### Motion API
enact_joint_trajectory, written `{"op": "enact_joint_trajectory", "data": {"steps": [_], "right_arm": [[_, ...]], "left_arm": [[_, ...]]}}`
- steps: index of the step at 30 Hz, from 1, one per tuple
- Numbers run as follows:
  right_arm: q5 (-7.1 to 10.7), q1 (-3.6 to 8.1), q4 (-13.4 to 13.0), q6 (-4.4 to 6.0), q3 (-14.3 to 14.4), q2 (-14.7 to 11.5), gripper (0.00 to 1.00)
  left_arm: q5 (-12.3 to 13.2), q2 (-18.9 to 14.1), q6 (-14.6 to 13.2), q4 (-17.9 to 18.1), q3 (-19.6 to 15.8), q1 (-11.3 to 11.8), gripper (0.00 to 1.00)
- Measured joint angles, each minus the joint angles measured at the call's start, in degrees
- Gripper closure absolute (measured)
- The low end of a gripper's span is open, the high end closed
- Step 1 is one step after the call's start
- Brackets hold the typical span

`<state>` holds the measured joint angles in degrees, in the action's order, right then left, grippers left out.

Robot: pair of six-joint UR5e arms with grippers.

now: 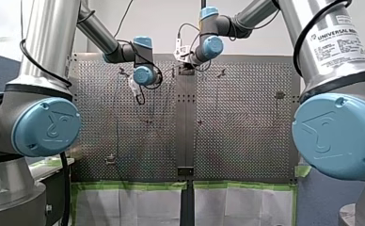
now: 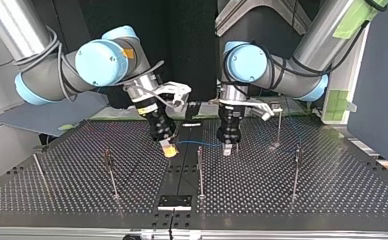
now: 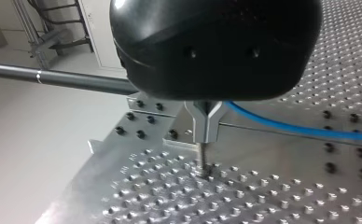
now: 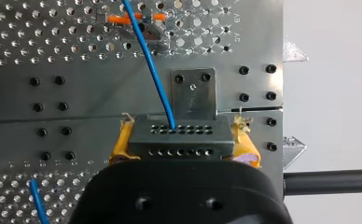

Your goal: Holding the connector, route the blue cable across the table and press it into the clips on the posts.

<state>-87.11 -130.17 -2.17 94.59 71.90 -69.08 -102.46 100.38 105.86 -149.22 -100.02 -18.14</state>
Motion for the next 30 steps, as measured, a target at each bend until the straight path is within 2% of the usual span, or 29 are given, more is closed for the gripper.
{"op": "enact_joint_trajectory", "data": {"steps": [5,10,13,17,30], "right_arm": [[1.07,0.64,-0.49,0.15,-0.08,0.23,1.00],[2.43,1.69,-1.01,1.06,-0.76,0.67,1.00],[2.98,2.24,-1.04,1.37,-1.36,1.14,1.00],[3.41,3.10,-1.10,1.53,-1.85,1.83,1.00],[5.02,6.15,-1.62,2.10,-2.65,3.53,1.00]], "left_arm": [[1.26,0.17,0.17,-0.09,1.58,0.62,0.98],[2.22,1.59,-0.05,-1.49,3.46,0.64,0.98],[2.21,3.05,-0.36,-2.31,4.68,0.54,0.98],[2.11,5.10,0.09,-1.47,5.69,1.00,0.98],[2.82,8.96,0.40,-1.78,9.66,2.07,0.98]]}}
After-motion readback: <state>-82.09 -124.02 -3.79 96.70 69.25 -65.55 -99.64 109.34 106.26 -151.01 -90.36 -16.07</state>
